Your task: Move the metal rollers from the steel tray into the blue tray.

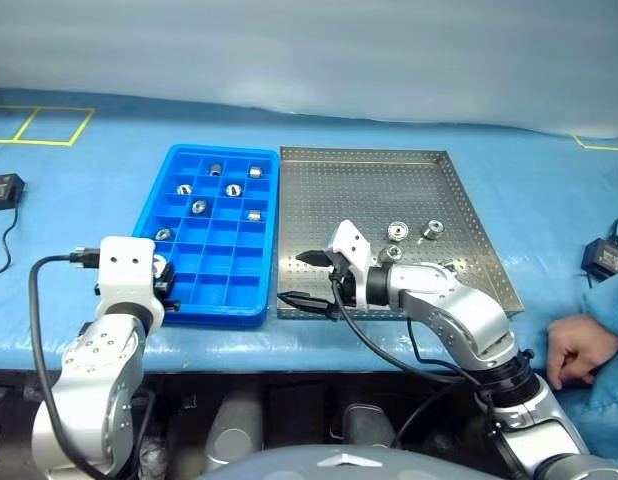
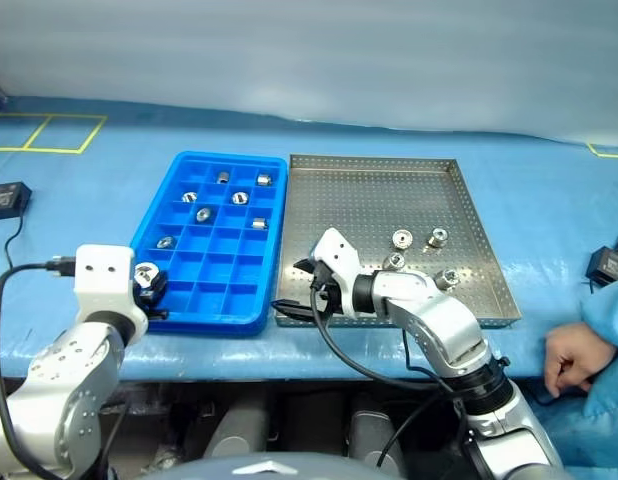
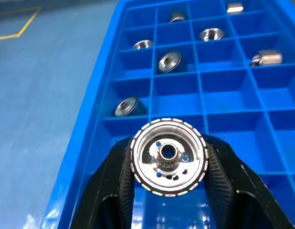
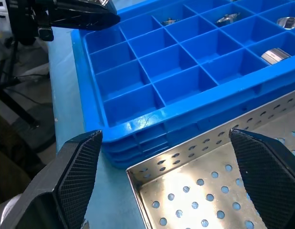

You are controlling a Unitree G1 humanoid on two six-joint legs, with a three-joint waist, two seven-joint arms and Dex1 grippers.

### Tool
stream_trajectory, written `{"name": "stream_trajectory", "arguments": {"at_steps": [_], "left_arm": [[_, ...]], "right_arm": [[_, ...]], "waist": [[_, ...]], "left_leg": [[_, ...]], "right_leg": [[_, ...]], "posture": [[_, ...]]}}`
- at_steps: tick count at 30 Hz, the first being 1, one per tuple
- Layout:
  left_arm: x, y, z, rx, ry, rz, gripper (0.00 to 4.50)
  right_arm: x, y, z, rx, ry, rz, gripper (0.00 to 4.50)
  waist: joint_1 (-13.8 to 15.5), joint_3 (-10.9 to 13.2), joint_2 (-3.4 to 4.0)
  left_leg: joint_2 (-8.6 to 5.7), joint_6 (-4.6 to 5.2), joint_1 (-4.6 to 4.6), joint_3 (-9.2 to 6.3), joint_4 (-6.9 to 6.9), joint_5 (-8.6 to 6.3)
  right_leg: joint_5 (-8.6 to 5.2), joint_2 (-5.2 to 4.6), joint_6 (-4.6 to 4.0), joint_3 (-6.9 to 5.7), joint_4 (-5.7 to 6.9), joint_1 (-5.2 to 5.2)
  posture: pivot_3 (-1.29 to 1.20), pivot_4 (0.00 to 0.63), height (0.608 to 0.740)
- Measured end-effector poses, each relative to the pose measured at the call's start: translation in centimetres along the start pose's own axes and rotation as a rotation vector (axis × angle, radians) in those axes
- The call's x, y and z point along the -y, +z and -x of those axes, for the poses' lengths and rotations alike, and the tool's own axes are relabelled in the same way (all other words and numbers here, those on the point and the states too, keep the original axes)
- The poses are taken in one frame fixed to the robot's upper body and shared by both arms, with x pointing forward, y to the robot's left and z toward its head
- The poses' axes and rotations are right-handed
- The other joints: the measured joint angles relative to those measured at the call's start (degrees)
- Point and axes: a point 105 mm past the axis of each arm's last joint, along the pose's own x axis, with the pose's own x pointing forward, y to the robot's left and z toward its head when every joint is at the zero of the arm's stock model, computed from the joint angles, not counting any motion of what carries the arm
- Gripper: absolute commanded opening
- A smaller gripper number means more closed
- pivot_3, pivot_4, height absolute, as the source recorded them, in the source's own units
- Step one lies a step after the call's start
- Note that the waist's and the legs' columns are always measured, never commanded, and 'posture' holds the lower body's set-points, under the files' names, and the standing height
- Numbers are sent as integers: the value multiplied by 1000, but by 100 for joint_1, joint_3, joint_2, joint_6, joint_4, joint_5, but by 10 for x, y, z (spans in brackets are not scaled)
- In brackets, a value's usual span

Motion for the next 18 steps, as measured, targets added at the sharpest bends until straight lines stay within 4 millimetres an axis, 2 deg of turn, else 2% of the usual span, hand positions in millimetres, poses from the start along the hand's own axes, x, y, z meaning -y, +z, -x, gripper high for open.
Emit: {"name": "stream_trajectory", "arguments": {"at_steps": [7,8,10,14,18], "left_arm": [[-12,-10,2,-39,75,12,1686],[-13,-11,2,-41,81,13,2417],[-14,-11,2,-42,85,14,2907],[-9,-5,-3,-21,69,49,2907],[7,20,-6,104,-24,111,2907]], "right_arm": [[0,2,-3,2,6,12,4500],[1,1,-3,1,4,11,4500],[1,1,-3,0,1,11,4500],[2,1,-2,0,-8,13,4500],[2,5,-1,12,-27,30,4500]], "waist": [[154,-1,0],[172,-1,0],[190,-1,1],[198,0,1],[189,-1,1]], "left_leg": [[5,18,-34,-13,-8,4],[5,20,-42,-16,-8,5],[4,19,-47,-17,-8,5],[4,18,-48,-21,-5,4],[9,18,-53,-21,0,4]], "right_leg": [[1,2,-1,-25,-21,5],[1,2,-1,-28,-21,-1],[1,5,-2,-30,-22,-4],[0,5,-2,-37,-25,-1],[1,3,-2,-38,-28,-1]], "posture": [[299,150,740],[293,150,740],[281,150,740],[256,150,740],[233,150,740]]}}
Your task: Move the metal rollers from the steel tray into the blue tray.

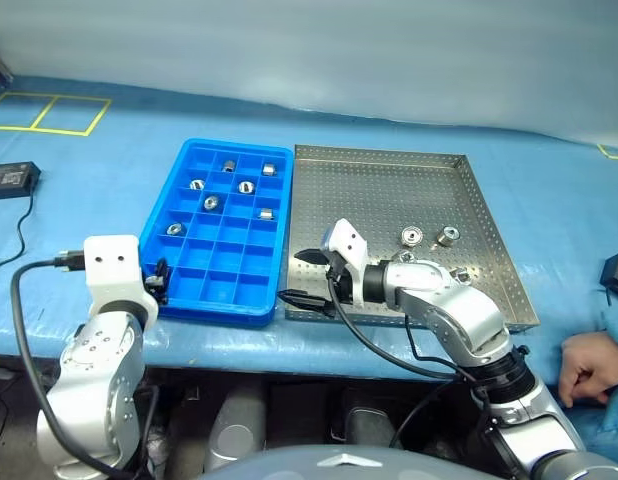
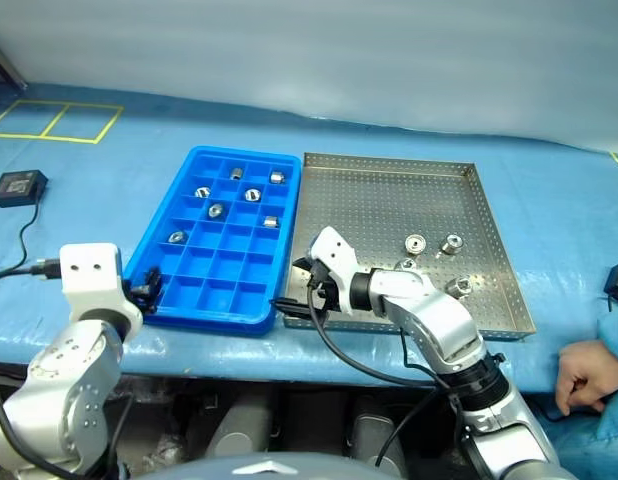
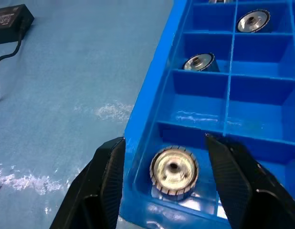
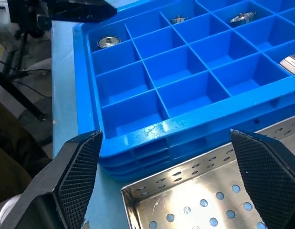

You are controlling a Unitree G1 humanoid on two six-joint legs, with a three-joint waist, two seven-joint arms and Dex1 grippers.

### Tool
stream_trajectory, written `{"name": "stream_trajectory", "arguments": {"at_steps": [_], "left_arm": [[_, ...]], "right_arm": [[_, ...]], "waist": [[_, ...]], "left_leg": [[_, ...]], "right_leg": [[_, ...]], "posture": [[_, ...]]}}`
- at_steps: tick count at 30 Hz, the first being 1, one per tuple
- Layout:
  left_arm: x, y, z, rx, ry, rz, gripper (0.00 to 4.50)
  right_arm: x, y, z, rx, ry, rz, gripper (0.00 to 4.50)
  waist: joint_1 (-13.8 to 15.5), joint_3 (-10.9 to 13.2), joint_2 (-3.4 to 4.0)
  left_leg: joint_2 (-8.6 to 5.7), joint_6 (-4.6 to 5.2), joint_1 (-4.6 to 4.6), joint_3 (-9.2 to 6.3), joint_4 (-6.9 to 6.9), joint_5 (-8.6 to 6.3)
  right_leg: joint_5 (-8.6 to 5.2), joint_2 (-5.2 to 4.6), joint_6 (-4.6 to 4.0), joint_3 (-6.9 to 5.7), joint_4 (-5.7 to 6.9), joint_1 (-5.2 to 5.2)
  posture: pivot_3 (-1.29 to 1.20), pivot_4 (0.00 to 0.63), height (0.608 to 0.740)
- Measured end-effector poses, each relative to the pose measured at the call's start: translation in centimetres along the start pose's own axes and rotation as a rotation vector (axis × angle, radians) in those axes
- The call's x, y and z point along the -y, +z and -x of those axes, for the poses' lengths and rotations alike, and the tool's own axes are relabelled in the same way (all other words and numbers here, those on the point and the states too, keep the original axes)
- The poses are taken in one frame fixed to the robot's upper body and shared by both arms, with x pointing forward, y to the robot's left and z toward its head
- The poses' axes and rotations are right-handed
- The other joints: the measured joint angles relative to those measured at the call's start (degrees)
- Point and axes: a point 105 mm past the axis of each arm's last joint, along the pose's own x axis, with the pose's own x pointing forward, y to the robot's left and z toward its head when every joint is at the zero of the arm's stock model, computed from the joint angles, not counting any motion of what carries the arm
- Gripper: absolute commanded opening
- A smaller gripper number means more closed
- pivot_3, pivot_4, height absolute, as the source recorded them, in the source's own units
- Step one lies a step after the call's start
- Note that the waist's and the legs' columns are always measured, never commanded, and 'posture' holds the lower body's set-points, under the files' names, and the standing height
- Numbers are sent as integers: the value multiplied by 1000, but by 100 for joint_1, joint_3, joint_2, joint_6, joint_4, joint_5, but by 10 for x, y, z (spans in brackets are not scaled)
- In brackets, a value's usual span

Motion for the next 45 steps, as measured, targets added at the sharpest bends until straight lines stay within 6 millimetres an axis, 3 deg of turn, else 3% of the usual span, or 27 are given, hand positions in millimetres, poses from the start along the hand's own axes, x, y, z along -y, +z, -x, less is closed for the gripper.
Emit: {"name": "stream_trajectory", "arguments": {"at_steps": [5,11,16,20,31,45], "left_arm": [[38,27,-4,146,-248,32,2907],[103,38,-26,212,-568,-51,2907],[138,36,-45,219,-702,-106,2907],[170,27,-49,194,-853,-156,2907],[217,2,-61,119,-1069,-284,2907],[249,-9,-70,83,-1136,-367,2907]], "right_arm": [[14,0,7,-1,-118,5,4500],[46,-2,20,-21,-376,-26,4500],[65,-7,32,-54,-544,-46,4500],[74,-14,47,-98,-653,-63,4500],[56,-28,79,-129,-723,-119,4500],[38,-28,87,-107,-723,-124,4500]], "waist": [[-37,-1,1],[-210,-3,5],[-429,-5,8],[-606,-7,13],[-1114,-15,28],[-1738,-22,40]], "left_leg": [[-5,0,-8,8,0,1],[-31,4,-17,14,18,0],[-34,13,-19,15,19,0],[-35,22,-21,20,19,-6],[-34,26,-18,30,35,-7],[-38,39,-4,36,34,-13]], "right_leg": [[1,2,-2,-5,0,-3],[2,2,-3,-5,0,-2],[4,5,-2,-4,2,0],[14,5,-15,2,1,-3],[13,8,15,23,7,-2],[24,10,35,72,7,-5]], "posture": [[154,150,740],[72,150,740],[-13,150,740],[-88,150,740],[-252,150,740],[-346,150,740]]}}
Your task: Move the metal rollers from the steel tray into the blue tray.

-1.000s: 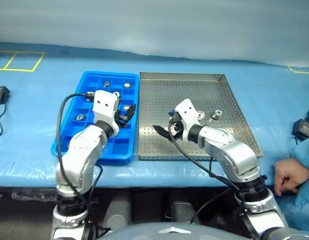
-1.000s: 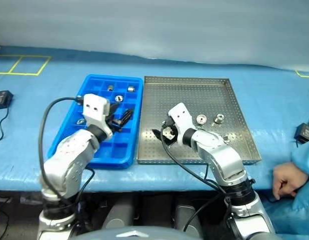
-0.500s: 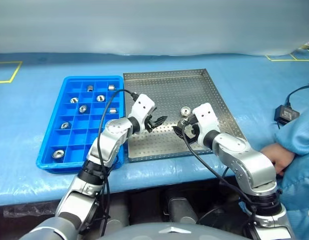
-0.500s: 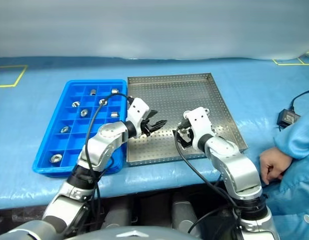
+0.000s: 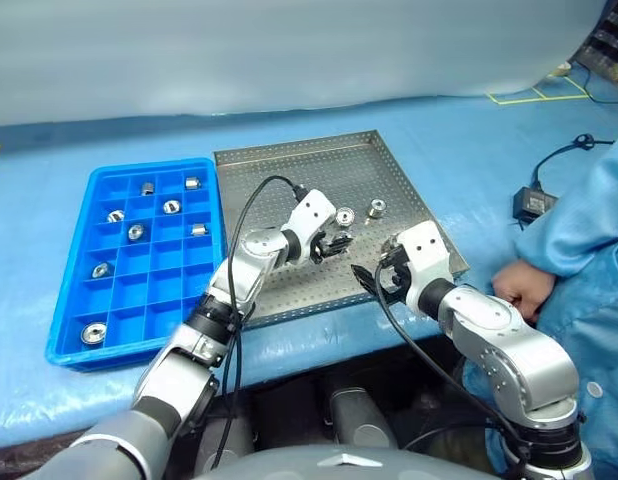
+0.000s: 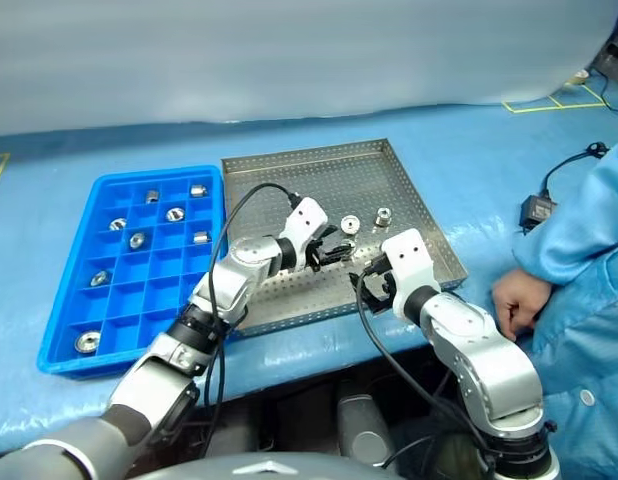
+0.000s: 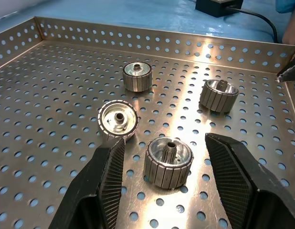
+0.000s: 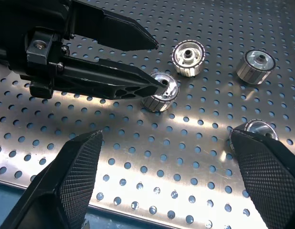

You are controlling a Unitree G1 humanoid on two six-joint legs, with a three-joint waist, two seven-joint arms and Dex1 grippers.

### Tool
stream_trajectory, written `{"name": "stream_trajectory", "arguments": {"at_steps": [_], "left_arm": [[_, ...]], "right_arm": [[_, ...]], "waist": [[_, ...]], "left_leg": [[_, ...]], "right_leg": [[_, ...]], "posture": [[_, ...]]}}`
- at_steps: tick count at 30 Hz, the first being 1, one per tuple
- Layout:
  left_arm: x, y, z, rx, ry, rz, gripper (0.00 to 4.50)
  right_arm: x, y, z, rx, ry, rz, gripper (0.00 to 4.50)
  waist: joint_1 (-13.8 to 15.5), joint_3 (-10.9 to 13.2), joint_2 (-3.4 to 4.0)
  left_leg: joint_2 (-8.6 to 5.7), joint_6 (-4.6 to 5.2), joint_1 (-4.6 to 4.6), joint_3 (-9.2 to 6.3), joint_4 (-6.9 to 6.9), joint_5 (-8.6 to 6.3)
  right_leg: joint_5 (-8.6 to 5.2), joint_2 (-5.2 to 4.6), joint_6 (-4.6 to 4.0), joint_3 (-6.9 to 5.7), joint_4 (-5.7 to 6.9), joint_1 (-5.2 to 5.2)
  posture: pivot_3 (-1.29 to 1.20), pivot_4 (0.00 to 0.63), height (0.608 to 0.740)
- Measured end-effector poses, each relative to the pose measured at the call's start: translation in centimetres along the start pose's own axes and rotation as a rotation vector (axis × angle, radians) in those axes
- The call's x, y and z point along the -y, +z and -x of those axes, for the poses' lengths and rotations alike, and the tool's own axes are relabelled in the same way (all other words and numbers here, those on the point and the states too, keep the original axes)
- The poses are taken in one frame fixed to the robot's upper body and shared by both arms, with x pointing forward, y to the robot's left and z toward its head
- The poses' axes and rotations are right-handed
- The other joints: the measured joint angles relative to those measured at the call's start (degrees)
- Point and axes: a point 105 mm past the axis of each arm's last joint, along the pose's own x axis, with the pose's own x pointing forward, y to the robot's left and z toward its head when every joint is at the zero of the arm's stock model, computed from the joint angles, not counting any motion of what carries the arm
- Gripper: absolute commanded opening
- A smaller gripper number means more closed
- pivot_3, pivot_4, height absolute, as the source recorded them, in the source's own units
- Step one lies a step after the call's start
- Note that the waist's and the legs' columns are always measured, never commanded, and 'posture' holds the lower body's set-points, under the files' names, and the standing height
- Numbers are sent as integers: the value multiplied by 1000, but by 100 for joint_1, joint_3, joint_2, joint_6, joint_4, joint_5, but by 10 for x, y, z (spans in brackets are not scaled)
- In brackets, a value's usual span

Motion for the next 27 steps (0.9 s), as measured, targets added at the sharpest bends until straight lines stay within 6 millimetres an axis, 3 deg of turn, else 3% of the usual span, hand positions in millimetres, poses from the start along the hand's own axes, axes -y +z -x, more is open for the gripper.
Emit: {"name": "stream_trajectory", "arguments": {"at_steps": [11,16,27], "left_arm": [[-11,-20,-9,-112,91,-28,2907],[-9,-18,-12,-106,102,-11,1555],[-9,-19,-6,-105,82,5,1562]], "right_arm": [[0,-1,4,11,-30,-18,4500],[1,-1,4,15,-38,-23,4500],[-1,5,2,33,-24,-18,4500]], "waist": [[-465,-2,3],[-546,-2,4],[-612,-3,5]], "left_leg": [[1,2,10,1,-3,1],[3,3,13,1,-5,1],[3,4,19,2,-13,1]], "right_leg": [[6,0,13,15,1,6],[7,-1,15,20,1,8],[9,-1,20,31,2,7]], "posture": [[-357,150,740],[-346,150,740],[-299,150,740]]}}
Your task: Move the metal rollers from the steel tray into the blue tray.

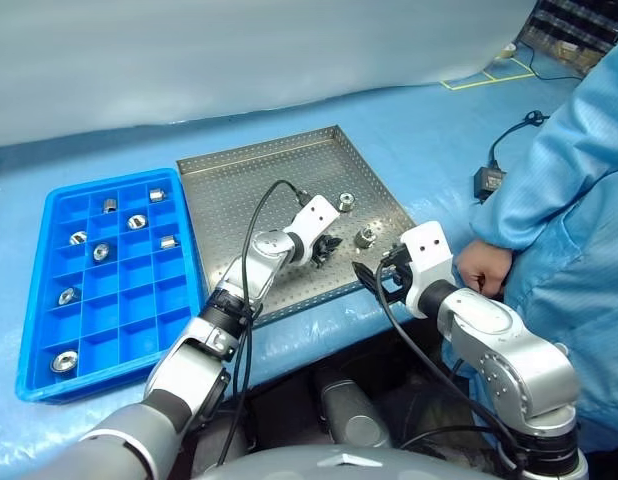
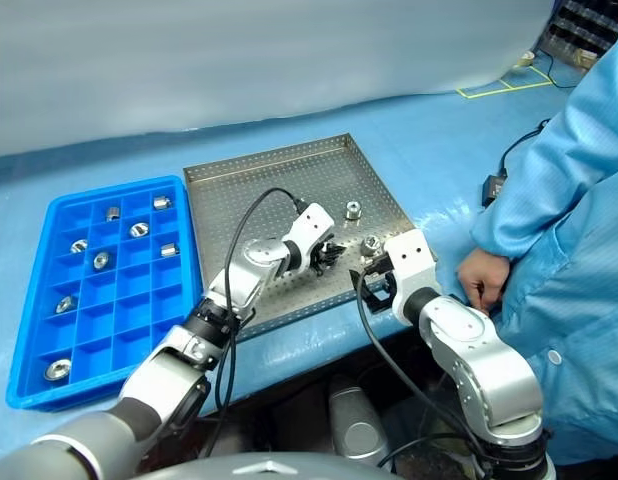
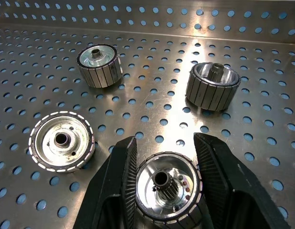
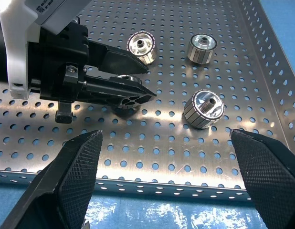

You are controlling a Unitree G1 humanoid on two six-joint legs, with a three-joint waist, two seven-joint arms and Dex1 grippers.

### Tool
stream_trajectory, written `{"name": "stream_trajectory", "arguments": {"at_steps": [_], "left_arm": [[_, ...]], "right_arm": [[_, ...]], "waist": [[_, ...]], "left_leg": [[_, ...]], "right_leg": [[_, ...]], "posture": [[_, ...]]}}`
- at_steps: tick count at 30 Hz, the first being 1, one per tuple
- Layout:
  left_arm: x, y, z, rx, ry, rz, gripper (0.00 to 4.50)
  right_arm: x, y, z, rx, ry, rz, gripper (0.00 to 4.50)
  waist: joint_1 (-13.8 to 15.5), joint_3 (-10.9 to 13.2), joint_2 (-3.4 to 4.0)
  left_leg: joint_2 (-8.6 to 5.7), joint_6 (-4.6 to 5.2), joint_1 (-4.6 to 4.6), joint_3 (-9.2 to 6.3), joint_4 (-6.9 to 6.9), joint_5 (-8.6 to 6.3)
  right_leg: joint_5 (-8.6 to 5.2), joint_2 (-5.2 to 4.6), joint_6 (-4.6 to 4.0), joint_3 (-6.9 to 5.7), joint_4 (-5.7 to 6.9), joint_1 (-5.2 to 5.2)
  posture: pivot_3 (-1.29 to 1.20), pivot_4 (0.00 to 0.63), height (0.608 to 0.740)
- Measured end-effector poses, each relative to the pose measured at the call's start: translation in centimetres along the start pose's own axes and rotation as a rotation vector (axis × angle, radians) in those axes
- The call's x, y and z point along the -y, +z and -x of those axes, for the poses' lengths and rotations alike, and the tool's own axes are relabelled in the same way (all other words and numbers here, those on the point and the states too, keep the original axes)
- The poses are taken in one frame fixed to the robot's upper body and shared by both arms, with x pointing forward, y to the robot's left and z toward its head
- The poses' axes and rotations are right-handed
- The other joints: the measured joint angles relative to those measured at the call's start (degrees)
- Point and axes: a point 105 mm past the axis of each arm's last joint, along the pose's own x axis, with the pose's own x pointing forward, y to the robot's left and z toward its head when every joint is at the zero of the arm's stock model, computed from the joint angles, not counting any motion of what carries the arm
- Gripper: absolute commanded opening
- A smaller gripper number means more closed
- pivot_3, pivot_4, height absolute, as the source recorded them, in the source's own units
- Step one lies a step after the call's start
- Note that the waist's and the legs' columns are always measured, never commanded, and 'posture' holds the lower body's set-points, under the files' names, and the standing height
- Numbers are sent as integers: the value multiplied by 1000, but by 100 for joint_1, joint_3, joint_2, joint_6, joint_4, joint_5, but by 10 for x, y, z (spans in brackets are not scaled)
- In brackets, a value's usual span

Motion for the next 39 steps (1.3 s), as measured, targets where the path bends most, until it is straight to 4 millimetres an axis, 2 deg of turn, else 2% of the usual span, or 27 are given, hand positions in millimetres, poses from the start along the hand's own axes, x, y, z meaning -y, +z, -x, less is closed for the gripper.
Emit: {"name": "stream_trajectory", "arguments": {"at_steps": [3,6,10,13,16,20,24,28,34,39], "left_arm": [[4,2,7,19,-27,34,1562],[-2,8,19,43,-18,56,1562],[-13,18,48,87,21,82,1562],[-30,18,78,115,143,121,1562],[-52,9,107,108,328,171,1562],[-77,-21,152,41,617,255,1562],[-79,-39,188,-21,776,285,1562],[-77,-61,209,-100,850,322,1562],[-80,-60,220,-94,915,328,1562],[-80,-64,222,-111,942,343,1562]], "right_arm": [[-4,2,-1,4,41,3,4500],[-13,4,-2,18,119,6,4500],[-33,16,1,80,295,15,4500],[-44,23,3,120,387,33,4500],[-45,25,-2,121,413,44,4500],[-43,25,-12,100,422,59,4500],[-48,27,-19,96,456,77,4500],[-48,26,-24,84,458,77,4500],[-52,23,-26,70,473,79,4500],[-51,22,-27,63,468,81,4500]], "waist": [[12,1,1],[34,1,2],[101,2,3],[246,2,3],[468,2,3],[863,3,1],[1242,3,-1],[1550,3,-4],[1644,3,-6],[1656,3,-6]], "left_leg": [[3,0,0,0,-3,0],[3,1,2,0,-3,0],[3,0,17,-2,-7,1],[3,0,39,-4,-13,1],[-1,0,52,-7,-13,1],[-1,-1,48,-3,-12,0],[-1,-2,46,1,-17,-1],[-1,-2,39,-1,-11,-1],[0,1,39,0,-5,-4],[0,1,33,-2,-10,-4]], "right_leg": [[1,1,2,3,0,-2],[1,1,3,5,1,-2],[1,7,3,15,8,2],[-1,11,-1,23,14,13],[-3,11,-4,23,18,21],[-3,10,-5,24,19,15],[-6,8,-11,23,12,13],[-7,3,-13,12,1,15],[-6,-9,-13,-2,-7,23],[-6,-6,-14,-7,-6,20]], "posture": [[-265,150,740],[-222,150,740],[-153,150,740],[-85,150,740],[-33,150,740],[12,150,740],[40,150,740],[60,150,740],[65,150,740],[52,150,740]]}}
